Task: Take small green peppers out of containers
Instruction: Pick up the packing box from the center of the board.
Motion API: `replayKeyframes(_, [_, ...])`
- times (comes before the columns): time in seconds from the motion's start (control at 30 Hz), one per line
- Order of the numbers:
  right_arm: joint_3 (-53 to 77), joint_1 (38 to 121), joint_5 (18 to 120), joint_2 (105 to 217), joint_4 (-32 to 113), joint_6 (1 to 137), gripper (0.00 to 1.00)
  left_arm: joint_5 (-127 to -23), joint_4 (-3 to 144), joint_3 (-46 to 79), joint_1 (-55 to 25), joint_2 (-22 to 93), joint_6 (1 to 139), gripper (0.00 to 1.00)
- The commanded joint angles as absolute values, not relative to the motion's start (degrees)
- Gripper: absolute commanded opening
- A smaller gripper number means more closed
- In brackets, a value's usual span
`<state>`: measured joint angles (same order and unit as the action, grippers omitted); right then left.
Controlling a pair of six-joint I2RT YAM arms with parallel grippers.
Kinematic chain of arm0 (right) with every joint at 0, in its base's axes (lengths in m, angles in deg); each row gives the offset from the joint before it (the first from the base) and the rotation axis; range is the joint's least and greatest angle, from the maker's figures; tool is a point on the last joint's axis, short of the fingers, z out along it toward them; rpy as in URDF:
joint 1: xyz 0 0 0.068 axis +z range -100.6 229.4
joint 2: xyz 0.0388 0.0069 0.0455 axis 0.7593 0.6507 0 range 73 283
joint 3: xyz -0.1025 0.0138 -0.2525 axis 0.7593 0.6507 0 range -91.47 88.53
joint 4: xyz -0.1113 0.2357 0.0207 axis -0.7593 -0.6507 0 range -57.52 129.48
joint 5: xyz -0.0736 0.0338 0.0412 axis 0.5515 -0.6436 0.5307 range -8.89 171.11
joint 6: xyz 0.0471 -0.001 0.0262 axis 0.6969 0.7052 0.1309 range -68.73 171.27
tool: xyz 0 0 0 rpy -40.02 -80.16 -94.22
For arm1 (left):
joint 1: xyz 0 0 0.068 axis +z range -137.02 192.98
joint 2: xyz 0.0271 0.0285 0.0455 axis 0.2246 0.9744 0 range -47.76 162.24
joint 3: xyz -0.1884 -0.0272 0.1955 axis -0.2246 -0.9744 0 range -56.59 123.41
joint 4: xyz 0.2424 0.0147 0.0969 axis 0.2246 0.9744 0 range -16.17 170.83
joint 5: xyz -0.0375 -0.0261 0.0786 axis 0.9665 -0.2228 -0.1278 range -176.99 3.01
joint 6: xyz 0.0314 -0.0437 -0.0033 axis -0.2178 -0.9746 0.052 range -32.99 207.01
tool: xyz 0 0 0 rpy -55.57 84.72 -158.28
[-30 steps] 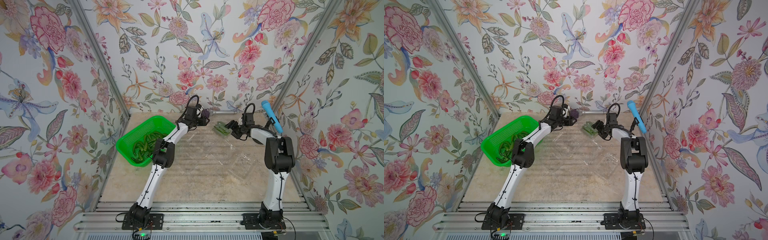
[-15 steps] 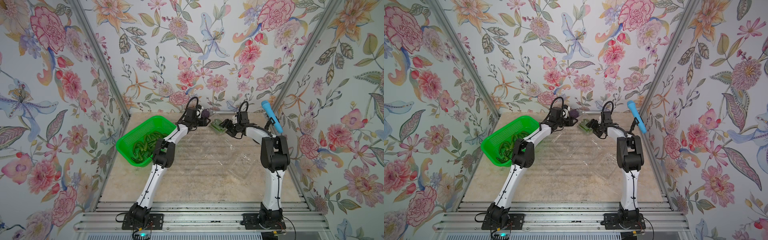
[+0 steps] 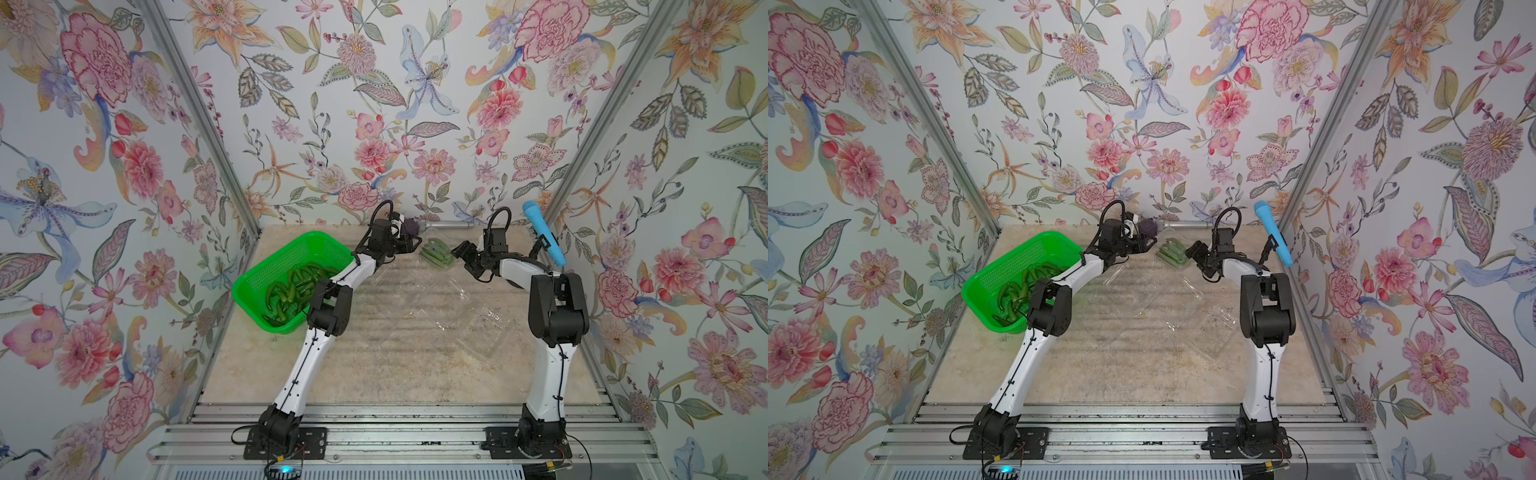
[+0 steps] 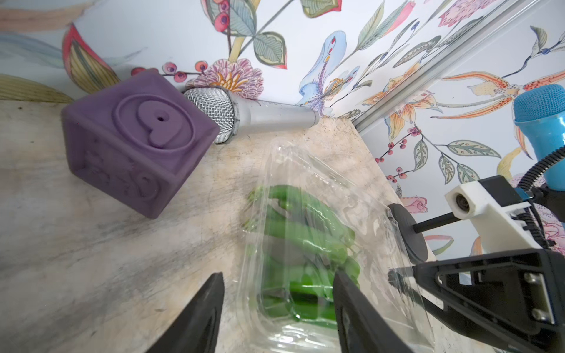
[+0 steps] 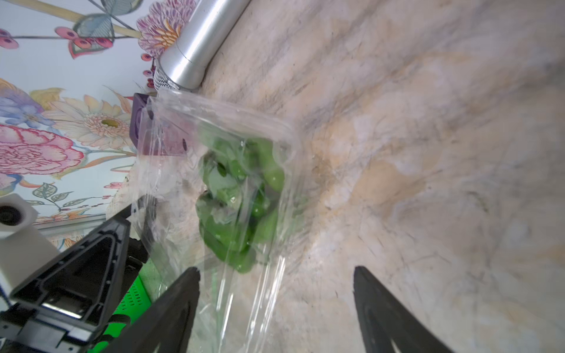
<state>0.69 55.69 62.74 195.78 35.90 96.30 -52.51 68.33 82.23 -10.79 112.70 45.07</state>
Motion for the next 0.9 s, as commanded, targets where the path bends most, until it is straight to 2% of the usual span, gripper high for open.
replayKeyframes(0.0, [-2.6,55.8,62.6,197.6,40.4,97.6,0.82,-50.0,60.3,83.4,-10.3,114.7,40.6,0.6])
replayKeyframes(0.13, [-3.5,55.6,61.8,199.6,45.0,99.1,0.82,-49.8,58.4,83.4,-10.4,115.1,40.0,0.61])
replayKeyframes(0.27, [-7.9,55.9,63.0,202.5,41.9,97.4,0.82,-50.5,58.0,84.1,-10.3,115.5,40.0,0.64])
replayKeyframes(0.6, [-12.8,57.6,63.4,207.6,41.1,94.7,0.82,-50.0,58.0,88.3,-10.4,119.6,38.2,0.64])
replayKeyframes(0.77, [-16.0,58.5,59.7,210.2,41.1,94.6,0.78,-47.5,56.4,88.3,-10.4,119.9,37.5,0.62])
replayKeyframes(0.87, [-16.4,59.0,59.4,210.5,40.8,94.1,0.75,-47.5,58.0,87.4,-10.4,118.8,39.0,0.57])
